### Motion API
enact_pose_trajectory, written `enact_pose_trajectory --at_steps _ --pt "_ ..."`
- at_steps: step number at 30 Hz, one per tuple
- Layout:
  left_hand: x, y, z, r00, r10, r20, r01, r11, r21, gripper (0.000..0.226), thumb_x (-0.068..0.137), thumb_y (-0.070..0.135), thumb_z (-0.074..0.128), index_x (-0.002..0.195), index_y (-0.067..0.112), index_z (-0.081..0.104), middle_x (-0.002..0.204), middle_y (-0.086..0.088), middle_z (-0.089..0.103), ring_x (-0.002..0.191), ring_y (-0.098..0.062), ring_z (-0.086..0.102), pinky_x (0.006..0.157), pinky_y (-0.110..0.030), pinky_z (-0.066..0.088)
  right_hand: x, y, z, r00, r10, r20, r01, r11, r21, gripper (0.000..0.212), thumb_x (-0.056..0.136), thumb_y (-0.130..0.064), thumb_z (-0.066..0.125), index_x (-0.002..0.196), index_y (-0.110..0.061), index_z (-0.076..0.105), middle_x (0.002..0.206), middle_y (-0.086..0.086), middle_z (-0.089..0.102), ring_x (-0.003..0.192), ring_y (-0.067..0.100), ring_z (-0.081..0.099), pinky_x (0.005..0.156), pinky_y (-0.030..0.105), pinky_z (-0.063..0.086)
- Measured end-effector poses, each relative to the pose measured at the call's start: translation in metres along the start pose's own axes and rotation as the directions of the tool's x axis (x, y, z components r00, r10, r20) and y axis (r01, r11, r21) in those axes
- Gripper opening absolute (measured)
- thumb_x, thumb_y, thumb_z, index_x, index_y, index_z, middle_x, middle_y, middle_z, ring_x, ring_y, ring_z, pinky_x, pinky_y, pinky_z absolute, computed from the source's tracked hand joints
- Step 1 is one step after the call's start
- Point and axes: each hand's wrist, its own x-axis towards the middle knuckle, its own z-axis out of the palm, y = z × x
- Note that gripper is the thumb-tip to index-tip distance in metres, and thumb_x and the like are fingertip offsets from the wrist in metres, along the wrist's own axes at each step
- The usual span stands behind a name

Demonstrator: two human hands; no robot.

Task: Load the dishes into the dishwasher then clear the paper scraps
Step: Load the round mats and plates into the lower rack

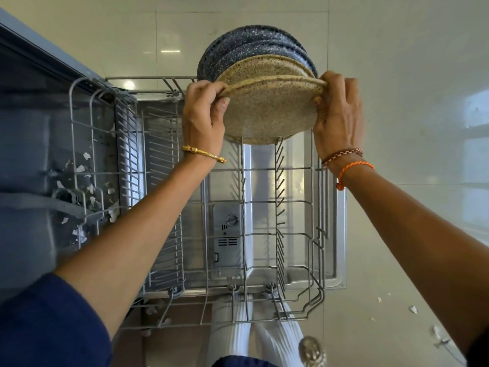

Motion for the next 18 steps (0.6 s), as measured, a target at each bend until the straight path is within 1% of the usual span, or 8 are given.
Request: enact_pose_trajectory --at_steps 2,5,8,10,12,14,16,18 --pt "-0.002 0.007 0.004 1.000 0.010 0.024 -0.011 0.999 0.030 0.033 0.083 -0.004 0.052 0.115 -0.004 0.060 0.107 -0.029 0.056 0.100 -0.027 0.051 0.087 0.002 0.030 0.000 0.001 0.002 0.999 0.035 0.021 -0.036 0.998 0.056 0.035 0.091 -0.009 0.040 0.125 -0.008 0.049 0.113 0.015 0.053 0.091 0.033 0.054 0.066 0.029 0.036" --pt "-0.012 0.011 0.012 0.984 0.001 0.178 -0.015 0.997 0.081 0.060 0.079 -0.013 0.053 0.136 -0.002 0.038 0.134 -0.022 0.045 0.127 -0.031 0.041 0.106 -0.014 0.023 -0.004 0.007 0.006 0.991 0.069 0.116 -0.075 0.996 0.046 0.051 0.087 -0.002 0.042 0.137 -0.014 0.040 0.121 0.013 0.052 0.097 0.030 0.055 0.070 0.024 0.037" --pt "-0.020 0.000 0.018 0.957 -0.066 0.283 0.021 0.987 0.158 0.075 0.076 -0.018 0.054 0.143 0.005 0.027 0.144 -0.017 0.034 0.134 -0.029 0.034 0.111 -0.029 0.027 -0.013 0.016 0.013 0.965 0.066 0.253 -0.067 0.998 -0.005 0.074 0.078 0.008 0.047 0.144 -0.021 0.027 0.132 0.014 0.043 0.107 0.027 0.051 0.074 0.021 0.037" --pt "-0.020 -0.009 0.020 0.939 -0.148 0.311 0.080 0.972 0.222 0.083 0.076 -0.018 0.054 0.146 0.012 0.020 0.147 -0.015 0.026 0.132 -0.027 0.035 0.104 -0.026 0.034 -0.015 0.017 0.018 0.956 0.046 0.291 -0.038 0.999 -0.034 0.079 0.075 0.009 0.048 0.145 -0.021 0.025 0.135 0.015 0.036 0.111 0.027 0.048 0.075 0.021 0.038" --pt "-0.019 -0.016 0.023 0.923 -0.195 0.332 0.097 0.952 0.289 0.089 0.078 -0.016 0.054 0.148 0.019 0.012 0.148 -0.013 0.022 0.127 -0.025 0.038 0.091 -0.019 0.037 -0.011 0.016 0.022 0.954 0.061 0.292 -0.045 0.997 -0.062 0.079 0.075 0.006 0.050 0.145 -0.019 0.023 0.137 0.016 0.034 0.111 0.028 0.046 0.078 0.024 0.041" --pt "-0.016 -0.017 0.025 0.905 -0.220 0.363 0.099 0.941 0.324 0.091 0.081 -0.010 0.057 0.149 0.019 0.004 0.149 -0.012 0.019 0.127 -0.024 0.039 0.083 -0.014 0.034 -0.008 0.017 0.026 0.950 0.059 0.305 -0.030 0.995 -0.098 0.083 0.075 0.002 0.052 0.147 -0.016 0.016 0.138 0.015 0.034 0.117 0.030 0.043 0.090 0.033 0.044" --pt "-0.015 -0.015 0.025 0.877 -0.271 0.397 0.146 0.937 0.317 0.093 0.083 -0.003 0.060 0.148 0.015 -0.003 0.151 -0.013 0.016 0.132 -0.025 0.034 0.088 -0.015 0.034 -0.006 0.020 0.026 0.939 0.035 0.343 -0.004 0.996 -0.092 0.089 0.074 -0.001 0.056 0.148 -0.014 0.009 0.143 0.013 0.031 0.127 0.030 0.036 0.101 0.040 0.040" --pt "-0.016 -0.009 0.021 0.860 -0.336 0.385 0.241 0.931 0.273 0.093 0.084 0.003 0.062 0.148 0.009 -0.005 0.154 -0.012 0.016 0.139 -0.024 0.024 0.105 -0.020 0.024 -0.009 0.017 0.023 0.931 0.038 0.363 -0.024 0.999 -0.044 0.090 0.074 0.000 0.059 0.148 -0.014 0.009 0.151 0.011 0.020 0.133 0.028 0.030 0.098 0.035 0.042"
